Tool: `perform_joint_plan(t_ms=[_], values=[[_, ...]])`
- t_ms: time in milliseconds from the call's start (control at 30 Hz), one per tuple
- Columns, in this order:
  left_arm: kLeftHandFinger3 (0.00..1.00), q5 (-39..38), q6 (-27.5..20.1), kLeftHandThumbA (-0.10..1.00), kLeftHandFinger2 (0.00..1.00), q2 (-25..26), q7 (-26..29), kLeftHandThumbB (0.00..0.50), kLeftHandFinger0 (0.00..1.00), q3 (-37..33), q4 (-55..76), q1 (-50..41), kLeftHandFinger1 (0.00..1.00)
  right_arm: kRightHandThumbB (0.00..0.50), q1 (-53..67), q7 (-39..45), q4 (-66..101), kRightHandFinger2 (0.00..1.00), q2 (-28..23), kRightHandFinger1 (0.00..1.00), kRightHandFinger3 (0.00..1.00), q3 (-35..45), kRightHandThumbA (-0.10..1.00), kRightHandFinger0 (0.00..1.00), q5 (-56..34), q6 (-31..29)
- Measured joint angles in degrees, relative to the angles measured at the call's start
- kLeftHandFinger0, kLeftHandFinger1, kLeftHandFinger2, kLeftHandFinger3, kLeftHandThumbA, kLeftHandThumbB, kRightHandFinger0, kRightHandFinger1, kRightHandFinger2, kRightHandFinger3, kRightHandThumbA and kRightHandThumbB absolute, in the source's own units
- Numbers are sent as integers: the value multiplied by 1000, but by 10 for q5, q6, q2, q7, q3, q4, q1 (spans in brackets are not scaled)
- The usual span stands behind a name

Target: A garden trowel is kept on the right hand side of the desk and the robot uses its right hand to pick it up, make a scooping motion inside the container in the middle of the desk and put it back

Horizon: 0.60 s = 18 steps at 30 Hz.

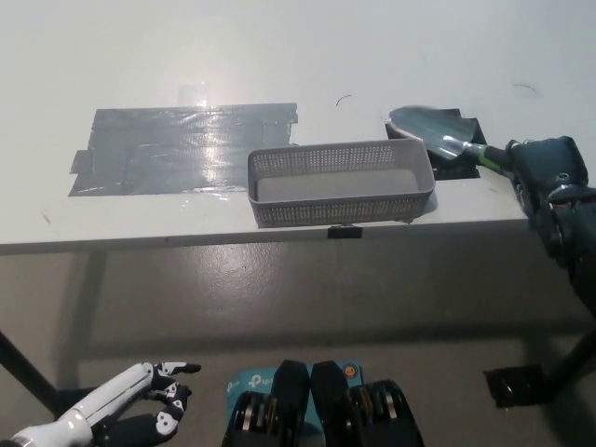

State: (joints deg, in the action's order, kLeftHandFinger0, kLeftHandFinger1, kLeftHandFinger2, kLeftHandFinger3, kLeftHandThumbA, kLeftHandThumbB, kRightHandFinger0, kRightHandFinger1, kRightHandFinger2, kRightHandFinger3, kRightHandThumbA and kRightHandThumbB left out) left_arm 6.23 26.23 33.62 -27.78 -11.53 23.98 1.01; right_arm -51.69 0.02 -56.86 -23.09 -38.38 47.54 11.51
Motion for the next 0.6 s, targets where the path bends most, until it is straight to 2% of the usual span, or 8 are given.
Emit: perform_joint_plan(t_ms=[133,167,233,300,400,467,500,600], values=[[1000,3,0,1000,920,2,-2,338,827,0,0,0,816,0,14,-29,2,841,11,676,984,47,389,575,-3,9],[1000,5,0,1000,923,3,-2,345,833,0,0,0,818,0,17,-38,3,742,13,557,948,58,414,448,-3,11],[1000,7,0,1000,924,4,-4,351,832,-1,0,-1,816,0,22,-45,8,773,17,593,947,85,421,461,-9,18],[1000,8,0,1000,925,5,-6,364,828,-1,0,-1,815,0,26,-47,14,406,20,216,580,104,285,56,-12,22],[1000,10,0,1000,926,5,-7,374,823,0,0,-2,815,0,28,-46,21,285,20,86,504,129,-81,0,-21,28],[1000,11,0,1000,928,5,-9,364,824,0,1,-3,816,0,30,-46,30,247,18,60,451,144,-100,0,-26,29],[1000,11,0,1000,929,5,-10,367,827,0,1,-4,819,0,32,-46,37,180,16,7,323,150,-100,0,-29,28],[1000,14,0,1000,919,6,-12,380,822,0,2,-5,812,0,33,-41,52,261,3,82,366,157,-100,50,-40,23]])
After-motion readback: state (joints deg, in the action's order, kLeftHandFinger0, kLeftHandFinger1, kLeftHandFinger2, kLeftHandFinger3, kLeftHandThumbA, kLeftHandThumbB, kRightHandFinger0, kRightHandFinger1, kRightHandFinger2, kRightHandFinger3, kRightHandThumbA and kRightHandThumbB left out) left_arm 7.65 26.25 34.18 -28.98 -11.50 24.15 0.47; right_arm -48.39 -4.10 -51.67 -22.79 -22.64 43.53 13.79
